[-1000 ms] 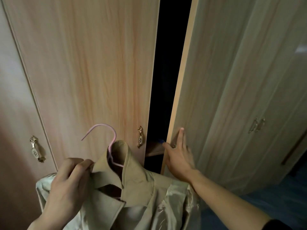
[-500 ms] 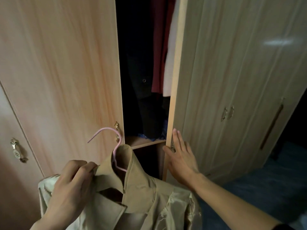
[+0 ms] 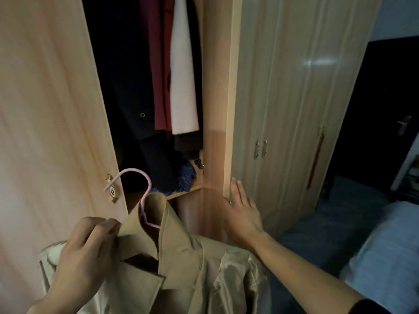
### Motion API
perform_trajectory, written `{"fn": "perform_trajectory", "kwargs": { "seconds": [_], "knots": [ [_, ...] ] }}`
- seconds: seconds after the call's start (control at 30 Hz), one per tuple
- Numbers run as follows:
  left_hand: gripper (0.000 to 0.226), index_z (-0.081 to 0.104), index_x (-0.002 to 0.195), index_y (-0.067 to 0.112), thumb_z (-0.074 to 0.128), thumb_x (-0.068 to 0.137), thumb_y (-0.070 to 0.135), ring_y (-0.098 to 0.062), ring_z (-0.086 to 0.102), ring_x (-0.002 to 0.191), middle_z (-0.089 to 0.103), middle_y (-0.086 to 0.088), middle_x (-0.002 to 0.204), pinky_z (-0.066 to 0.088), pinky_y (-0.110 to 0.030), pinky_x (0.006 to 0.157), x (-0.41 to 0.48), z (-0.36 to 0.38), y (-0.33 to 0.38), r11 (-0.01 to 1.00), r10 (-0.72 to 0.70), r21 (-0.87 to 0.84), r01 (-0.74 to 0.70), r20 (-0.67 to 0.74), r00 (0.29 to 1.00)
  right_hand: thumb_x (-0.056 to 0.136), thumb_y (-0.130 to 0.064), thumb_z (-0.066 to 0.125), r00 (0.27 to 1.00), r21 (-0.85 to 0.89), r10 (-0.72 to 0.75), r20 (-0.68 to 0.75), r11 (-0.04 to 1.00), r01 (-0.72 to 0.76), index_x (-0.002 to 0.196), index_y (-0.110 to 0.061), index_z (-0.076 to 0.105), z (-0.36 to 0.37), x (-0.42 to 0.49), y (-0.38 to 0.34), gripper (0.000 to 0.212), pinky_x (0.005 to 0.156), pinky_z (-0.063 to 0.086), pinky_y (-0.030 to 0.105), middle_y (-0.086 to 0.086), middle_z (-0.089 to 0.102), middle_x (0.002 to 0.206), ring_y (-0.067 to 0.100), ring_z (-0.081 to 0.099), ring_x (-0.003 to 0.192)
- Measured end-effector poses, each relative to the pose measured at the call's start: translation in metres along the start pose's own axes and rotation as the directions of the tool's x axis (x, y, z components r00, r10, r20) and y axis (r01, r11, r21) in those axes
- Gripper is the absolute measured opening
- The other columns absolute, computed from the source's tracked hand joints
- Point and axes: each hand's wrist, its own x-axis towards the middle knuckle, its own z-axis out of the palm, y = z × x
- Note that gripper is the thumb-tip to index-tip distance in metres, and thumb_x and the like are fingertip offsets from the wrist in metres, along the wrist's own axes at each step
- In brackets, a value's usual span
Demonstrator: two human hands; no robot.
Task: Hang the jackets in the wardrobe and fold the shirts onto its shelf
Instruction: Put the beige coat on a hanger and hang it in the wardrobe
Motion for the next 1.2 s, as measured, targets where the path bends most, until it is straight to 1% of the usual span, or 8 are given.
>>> {"fn": "perform_trajectory", "kwargs": {
  "seconds": [0.1, 0.2, 0.4, 0.73, 0.83, 0.97, 1.07, 1.2],
  "knots": [
    [0.055, 0.067, 0.094, -0.006, 0.031, 0.104, 0.035, -0.023, 0.050, 0.082, 0.056, -0.016, 0.091, 0.038, -0.030, 0.067, 0.007, 0.007, 0.008, 1.000, 0.008, -0.014, -0.008, 0.002, 1.000, 0.086, -0.014, 0.056, 0.996, -0.029, 0.041, -0.082, 0.999, -0.043, 0.145, -0.022, 0.031, 0.002, -0.008, 0.019, 0.064, 0.117, 0.015, 0.052, 0.005, -0.048, 0.147, 0.025, -0.034, 0.142],
    [0.055, 0.066, 0.097, -0.005, 0.031, 0.104, 0.037, -0.022, 0.050, 0.083, 0.056, -0.015, 0.094, 0.035, -0.024, 0.069, 0.011, 0.013, 0.014, 0.999, 0.015, -0.040, -0.014, 0.033, 0.999, 0.087, -0.015, 0.057, 0.991, -0.022, 0.116, -0.069, 0.993, -0.118, 0.149, -0.017, 0.025, -0.001, -0.011, 0.038, 0.070, 0.121, 0.007, 0.050, 0.005, -0.044, 0.150, 0.024, -0.029, 0.144],
    [0.045, 0.061, 0.104, 0.006, 0.031, 0.104, 0.038, -0.024, 0.054, 0.083, 0.053, -0.007, 0.098, 0.042, -0.029, 0.071, 0.019, 0.032, 0.022, 0.995, 0.057, -0.082, -0.051, 0.084, 0.995, 0.091, -0.035, 0.060, 0.976, 0.034, 0.217, 0.030, 0.975, -0.218, 0.154, -0.017, 0.001, -0.022, -0.011, 0.073, 0.089, 0.120, 0.015, 0.047, 0.006, -0.021, 0.161, 0.024, -0.014, 0.149],
    [0.054, 0.065, 0.101, 0.002, 0.030, 0.104, 0.042, -0.027, 0.055, 0.082, 0.053, -0.006, 0.096, 0.044, -0.033, 0.073, 0.017, 0.048, 0.029, 0.993, 0.056, -0.110, -0.044, 0.102, 0.993, 0.099, -0.031, 0.046, 0.983, 0.093, 0.181, -0.038, 0.980, -0.177, 0.154, -0.010, -0.005, -0.033, -0.022, 0.088, 0.078, 0.121, 0.012, 0.041, 0.008, -0.009, 0.163, 0.021, -0.008, 0.150],
    [0.056, 0.066, 0.100, 0.001, 0.029, 0.104, 0.043, -0.029, 0.056, 0.081, 0.053, -0.008, 0.096, 0.048, -0.038, 0.071, 0.014, 0.049, 0.029, 0.994, 0.046, -0.108, -0.035, 0.101, 0.994, 0.100, -0.034, 0.046, 0.987, 0.139, 0.149, -0.067, 0.981, -0.138, 0.154, -0.010, -0.005, -0.045, -0.026, 0.076, 0.078, 0.122, 0.015, 0.043, 0.008, -0.008, 0.163, 0.020, -0.007, 0.150],
    [0.050, 0.065, 0.101, 0.001, 0.032, 0.103, 0.038, -0.026, 0.054, 0.083, 0.053, -0.006, 0.097, 0.044, -0.030, 0.073, 0.016, 0.047, 0.029, 0.995, 0.037, -0.092, -0.027, 0.103, 0.994, 0.102, -0.045, 0.035, 0.979, 0.291, 0.032, -0.203, 0.956, 0.029, 0.155, -0.018, 0.001, -0.075, -0.041, 0.039, 0.069, 0.122, 0.009, 0.035, -0.004, -0.004, 0.162, 0.010, -0.006, 0.149],
    [0.033, 0.063, 0.102, 0.002, 0.040, 0.097, 0.026, -0.026, 0.054, 0.083, 0.051, -0.005, 0.098, 0.045, -0.032, 0.069, 0.020, 0.043, 0.028, 0.996, 0.016, -0.086, -0.008, 0.092, 0.996, 0.103, -0.048, 0.029, 0.975, 0.447, -0.087, -0.202, 0.878, 0.171, 0.154, -0.028, 0.010, -0.098, -0.061, 0.005, 0.059, 0.119, 0.015, 0.027, -0.013, 0.013, 0.160, -0.001, 0.008, 0.146],
    [0.033, 0.063, 0.102, 0.000, 0.041, 0.096, 0.023, -0.023, 0.053, 0.083, 0.051, -0.005, 0.099, 0.041, -0.030, 0.068, 0.028, 0.039, 0.025, 0.997, -0.018, -0.071, 0.021, 0.049, 0.999, 0.101, -0.048, 0.036, 0.958, 0.500, -0.255, -0.130, 0.817, 0.286, 0.147, -0.033, 0.030, -0.105, -0.075, -0.022, 0.049, 0.105, 0.033, 0.022, -0.016, 0.041, 0.140, -0.005, 0.036, 0.127]
  ]
}}
